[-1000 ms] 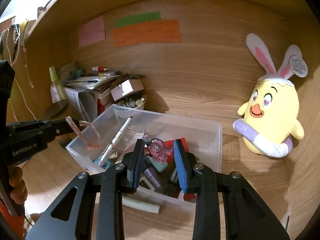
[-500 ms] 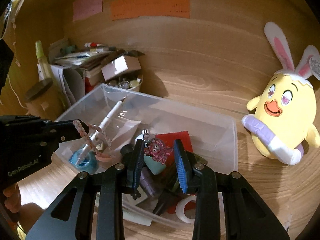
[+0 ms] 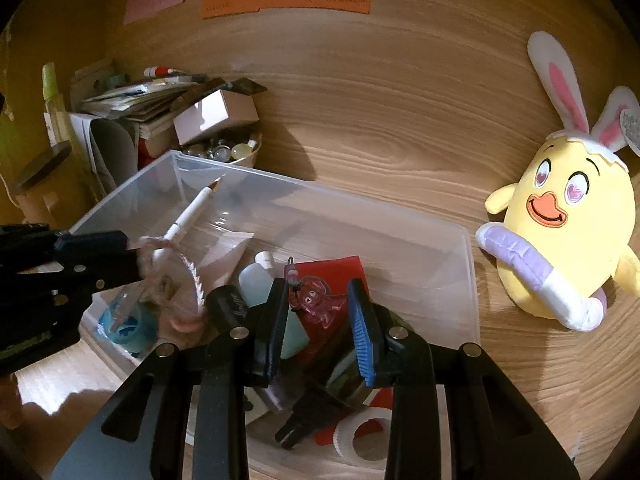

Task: Organize objects
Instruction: 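Carry the cord into the box with the left gripper while the right drops the charm there, then grasp the pale green tube on the desk with the left gripper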

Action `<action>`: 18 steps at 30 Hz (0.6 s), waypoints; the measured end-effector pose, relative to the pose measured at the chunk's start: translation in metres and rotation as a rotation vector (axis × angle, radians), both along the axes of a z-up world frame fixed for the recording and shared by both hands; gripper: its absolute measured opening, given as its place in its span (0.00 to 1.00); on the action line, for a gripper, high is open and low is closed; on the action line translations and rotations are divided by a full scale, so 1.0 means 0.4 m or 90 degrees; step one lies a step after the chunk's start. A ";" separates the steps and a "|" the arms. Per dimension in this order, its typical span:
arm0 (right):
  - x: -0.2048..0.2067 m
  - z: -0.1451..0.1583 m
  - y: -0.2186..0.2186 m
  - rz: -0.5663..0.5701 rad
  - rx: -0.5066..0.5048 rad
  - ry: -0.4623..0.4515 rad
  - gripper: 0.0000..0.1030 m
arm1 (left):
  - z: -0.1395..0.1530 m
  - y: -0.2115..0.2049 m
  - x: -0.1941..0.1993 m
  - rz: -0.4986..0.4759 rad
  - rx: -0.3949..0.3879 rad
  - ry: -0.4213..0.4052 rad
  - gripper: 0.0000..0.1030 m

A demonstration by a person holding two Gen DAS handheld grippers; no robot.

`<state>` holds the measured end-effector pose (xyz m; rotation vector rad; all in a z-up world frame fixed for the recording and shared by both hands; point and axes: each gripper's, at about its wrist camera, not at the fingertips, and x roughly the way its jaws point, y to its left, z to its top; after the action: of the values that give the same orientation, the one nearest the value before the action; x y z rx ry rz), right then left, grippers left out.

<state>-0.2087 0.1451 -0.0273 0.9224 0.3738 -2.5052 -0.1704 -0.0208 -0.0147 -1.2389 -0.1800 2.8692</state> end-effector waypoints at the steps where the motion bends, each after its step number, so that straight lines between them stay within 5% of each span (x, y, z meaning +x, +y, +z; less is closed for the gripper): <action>1: -0.001 -0.001 -0.001 0.001 0.003 0.000 0.27 | 0.003 0.000 0.004 0.001 0.001 0.003 0.46; 4: -0.003 -0.002 -0.002 0.000 0.006 -0.002 0.28 | 0.015 0.005 0.019 -0.001 -0.005 0.018 0.56; 9: 0.005 0.007 0.010 -0.023 0.006 0.020 0.56 | 0.035 0.015 0.042 -0.005 -0.022 0.031 0.64; 18: 0.041 0.038 0.030 -0.026 0.008 0.047 0.68 | 0.062 0.006 0.115 -0.016 -0.035 0.052 0.69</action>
<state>-0.1921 0.1569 -0.0122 0.8514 0.3979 -2.5829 -0.1243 -0.0184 0.0099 -1.1210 -0.0848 2.9152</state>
